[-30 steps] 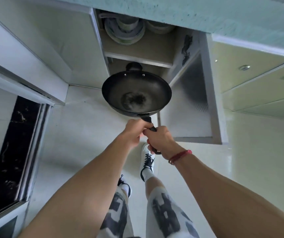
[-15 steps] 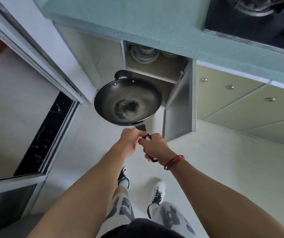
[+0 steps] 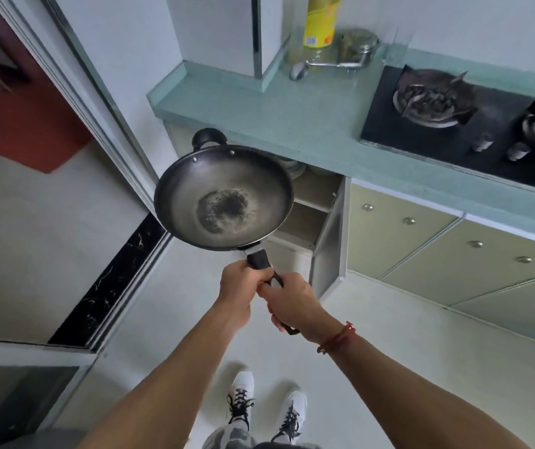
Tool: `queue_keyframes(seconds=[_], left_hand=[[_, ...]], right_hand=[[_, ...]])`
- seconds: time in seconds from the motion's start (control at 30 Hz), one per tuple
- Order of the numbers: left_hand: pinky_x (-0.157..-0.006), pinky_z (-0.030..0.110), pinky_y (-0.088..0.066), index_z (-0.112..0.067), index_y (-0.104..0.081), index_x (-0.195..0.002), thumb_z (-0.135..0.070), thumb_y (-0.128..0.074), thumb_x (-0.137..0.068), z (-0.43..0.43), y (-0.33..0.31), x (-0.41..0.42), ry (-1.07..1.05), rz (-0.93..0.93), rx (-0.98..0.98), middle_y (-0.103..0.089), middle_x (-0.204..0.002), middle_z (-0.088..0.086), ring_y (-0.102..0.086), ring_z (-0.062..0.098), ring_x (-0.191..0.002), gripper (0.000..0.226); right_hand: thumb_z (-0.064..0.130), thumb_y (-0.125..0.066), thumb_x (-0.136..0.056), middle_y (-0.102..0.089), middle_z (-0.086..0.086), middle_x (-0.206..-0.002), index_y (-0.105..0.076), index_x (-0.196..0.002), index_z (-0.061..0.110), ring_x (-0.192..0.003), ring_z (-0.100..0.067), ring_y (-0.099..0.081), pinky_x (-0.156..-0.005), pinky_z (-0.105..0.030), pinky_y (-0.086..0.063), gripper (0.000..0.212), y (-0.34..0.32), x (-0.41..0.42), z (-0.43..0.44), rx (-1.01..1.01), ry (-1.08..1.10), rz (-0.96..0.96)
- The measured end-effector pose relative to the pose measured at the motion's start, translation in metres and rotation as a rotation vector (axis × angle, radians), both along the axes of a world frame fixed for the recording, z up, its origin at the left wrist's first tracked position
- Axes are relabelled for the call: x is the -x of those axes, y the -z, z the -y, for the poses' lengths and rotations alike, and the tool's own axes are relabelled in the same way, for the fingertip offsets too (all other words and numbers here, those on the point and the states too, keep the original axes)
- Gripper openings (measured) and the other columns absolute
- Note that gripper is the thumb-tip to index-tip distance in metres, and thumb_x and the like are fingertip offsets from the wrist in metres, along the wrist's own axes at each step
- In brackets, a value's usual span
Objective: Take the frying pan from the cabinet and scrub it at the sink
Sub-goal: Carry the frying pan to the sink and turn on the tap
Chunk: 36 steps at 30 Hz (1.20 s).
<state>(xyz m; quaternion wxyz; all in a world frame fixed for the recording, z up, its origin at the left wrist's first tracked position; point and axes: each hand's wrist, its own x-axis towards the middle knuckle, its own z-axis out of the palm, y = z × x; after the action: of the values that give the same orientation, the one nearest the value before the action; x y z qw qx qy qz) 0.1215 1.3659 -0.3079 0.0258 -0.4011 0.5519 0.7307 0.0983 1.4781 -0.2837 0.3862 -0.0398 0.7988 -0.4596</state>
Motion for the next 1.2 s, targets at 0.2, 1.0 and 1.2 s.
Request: queue_keyframes(seconds=[0.2, 1.0, 1.2], left_hand=[[-0.073, 0.034, -0.049, 0.002, -0.069, -0.091, -0.004, -0.071, -0.07, 0.002, -0.047, 0.01, 0.052, -0.196, 0.087, -0.071, -0.086, 0.015, -0.065, 0.021, -0.077, 0.022], [-0.069, 0.036, -0.047, -0.001, -0.065, -0.107, -0.004, -0.066, -0.064, -0.107, -0.107, 0.102, 0.52, -0.377, -0.044, -0.074, -0.099, 0.017, -0.066, 0.028, -0.085, 0.043], [-0.081, 0.042, -0.051, -0.004, -0.068, -0.103, -0.016, -0.071, -0.077, -0.124, -0.095, 0.126, 0.645, -0.35, 0.048, -0.074, -0.099, 0.013, -0.068, 0.025, -0.089, 0.029]], right_hand=[[0.025, -0.051, -0.088, -0.055, -0.002, -0.052, -0.053, -0.072, 0.009, -0.037, -0.019, -0.053, -0.04, -0.023, -0.039, 0.022, -0.047, 0.002, 0.002, 0.106, 0.056, -0.162], [0.0, -0.048, -0.075, -0.047, -0.01, -0.054, -0.051, -0.077, 0.005, -0.039, -0.023, -0.046, -0.039, -0.026, -0.039, 0.007, -0.108, 0.066, -0.101, 0.123, 0.47, -0.199], [0.012, -0.054, -0.087, -0.051, -0.013, -0.059, -0.053, -0.075, 0.006, -0.039, -0.023, -0.053, -0.039, -0.028, -0.04, 0.013, -0.097, 0.077, -0.127, 0.067, 0.477, -0.251]])
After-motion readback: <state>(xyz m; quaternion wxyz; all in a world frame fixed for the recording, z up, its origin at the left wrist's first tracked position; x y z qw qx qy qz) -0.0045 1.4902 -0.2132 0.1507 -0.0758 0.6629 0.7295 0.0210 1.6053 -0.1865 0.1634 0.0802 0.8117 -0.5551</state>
